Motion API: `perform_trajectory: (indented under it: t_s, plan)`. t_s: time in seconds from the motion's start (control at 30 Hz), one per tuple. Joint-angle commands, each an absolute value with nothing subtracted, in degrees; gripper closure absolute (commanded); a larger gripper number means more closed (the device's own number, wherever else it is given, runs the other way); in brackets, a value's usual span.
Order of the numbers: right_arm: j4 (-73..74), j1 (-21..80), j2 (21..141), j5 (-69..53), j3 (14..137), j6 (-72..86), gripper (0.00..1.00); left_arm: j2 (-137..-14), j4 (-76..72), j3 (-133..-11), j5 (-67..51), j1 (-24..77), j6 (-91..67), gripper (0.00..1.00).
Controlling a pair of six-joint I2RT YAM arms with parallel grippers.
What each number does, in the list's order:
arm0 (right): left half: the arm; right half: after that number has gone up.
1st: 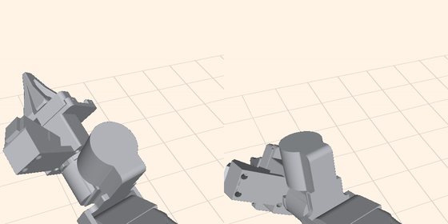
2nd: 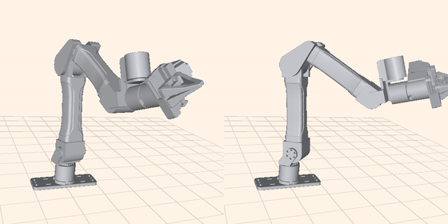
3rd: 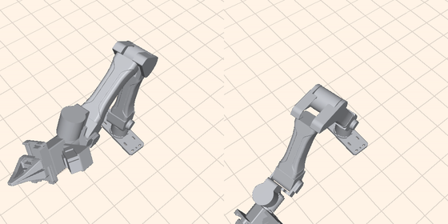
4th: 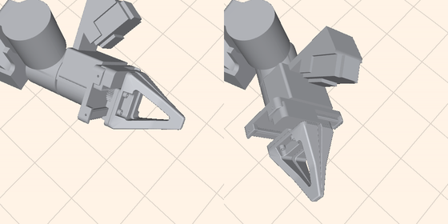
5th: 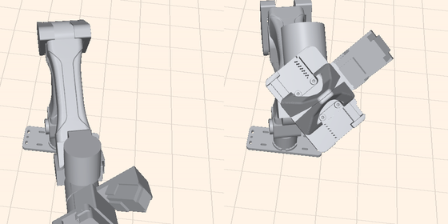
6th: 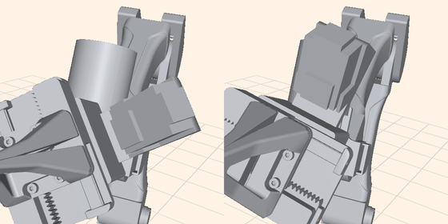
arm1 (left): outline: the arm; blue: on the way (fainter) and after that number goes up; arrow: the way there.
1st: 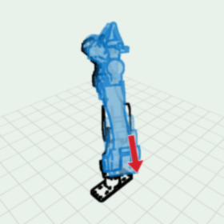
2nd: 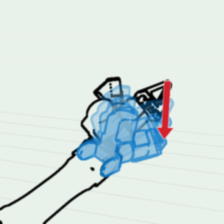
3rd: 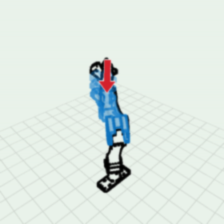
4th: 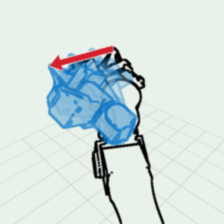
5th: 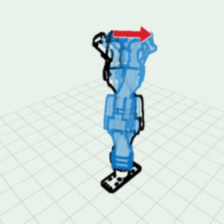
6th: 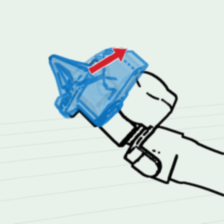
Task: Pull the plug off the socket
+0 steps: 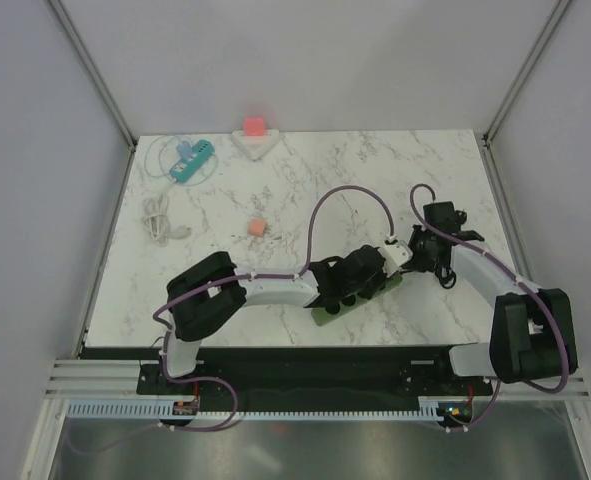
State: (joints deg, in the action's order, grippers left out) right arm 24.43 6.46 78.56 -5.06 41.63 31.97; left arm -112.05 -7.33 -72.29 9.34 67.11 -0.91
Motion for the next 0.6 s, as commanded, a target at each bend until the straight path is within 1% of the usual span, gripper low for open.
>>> perform_trajectory:
  t_s: [0.0,0.03,0.1,0.13,0.2,0.23,0.3,0.33,0.43,0.57]
  plan:
    - [33.74,4.58,74.54,-4.92,47.89,27.95,0.76,-107.05,-14.41,-70.67,17.14,65.39,3.60,0.98]
    - [34.27,4.14,73.23,-5.70,48.25,27.60,0.72,-106.79,-14.50,-70.49,17.05,65.39,3.52,0.98]
    - [34.37,3.34,71.38,-9.20,47.55,27.25,0.61,-106.26,-14.33,-70.31,16.79,65.13,3.08,0.98]
    - [34.28,3.17,69.37,-10.45,46.94,27.25,0.51,-106.00,-14.15,-70.49,16.44,65.04,2.73,0.98]
    - [32.62,2.90,66.90,-13.17,43.87,28.03,0.41,-105.56,-12.58,-71.27,14.95,64.17,0.97,0.98]
    - [31.82,2.73,64.45,-15.97,42.73,28.47,0.34,-105.30,-11.87,-71.80,14.42,63.90,0.62,0.98]
    - [28.59,2.11,61.71,-19.15,38.69,29.88,0.25,-104.86,-9.42,-73.38,12.22,62.76,-2.89,0.98]
    - [27.17,1.85,59.09,-21.77,37.19,30.67,0.20,-104.68,-8.71,-73.82,11.43,62.49,-3.86,0.98]
    - [21.72,0.71,54.94,-25.12,32.18,34.09,0.13,-103.19,-7.39,-74.62,7.66,61.09,-8.24,0.98]
    - [16.53,0.35,51.07,-25.31,26.73,38.75,0.12,-101.34,-5.54,-74.88,4.23,59.50,-11.94,0.98]
